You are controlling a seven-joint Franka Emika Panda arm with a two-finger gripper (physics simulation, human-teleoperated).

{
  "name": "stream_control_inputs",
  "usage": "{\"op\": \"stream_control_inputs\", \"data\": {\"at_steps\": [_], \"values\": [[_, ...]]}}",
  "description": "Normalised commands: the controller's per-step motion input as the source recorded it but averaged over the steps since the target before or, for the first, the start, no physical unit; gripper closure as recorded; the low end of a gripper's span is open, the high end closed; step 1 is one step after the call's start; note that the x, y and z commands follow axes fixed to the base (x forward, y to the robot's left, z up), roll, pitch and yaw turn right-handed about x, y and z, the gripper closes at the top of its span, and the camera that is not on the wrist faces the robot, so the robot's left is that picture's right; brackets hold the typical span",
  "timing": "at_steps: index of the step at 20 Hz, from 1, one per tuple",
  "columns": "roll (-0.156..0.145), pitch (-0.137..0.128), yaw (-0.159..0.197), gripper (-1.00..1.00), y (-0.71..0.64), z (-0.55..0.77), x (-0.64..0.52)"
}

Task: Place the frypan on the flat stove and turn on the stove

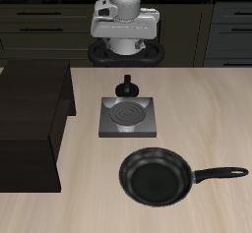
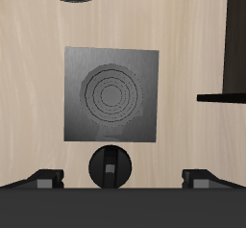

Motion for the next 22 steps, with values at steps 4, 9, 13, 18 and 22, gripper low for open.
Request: {"op": "stream_control_inputs", "data": {"at_steps": [4, 9, 13, 18, 22], "values": [[-0.007, -0.009, 0.003, -1.00, -0.02, 0.00, 0.00], [0.000, 0.004, 0.017, -1.00, 0.07, -0.01, 0.13], [-0.006, -0.033, 0.005, -1.00, 0.04, 0.10, 0.18], [0.036, 0.009, -0.005, -1.00, 0.12, 0.06, 0.37], [-0.001, 0.014, -0.021, -1.00, 0.06, 0.00, 0.46]]}}
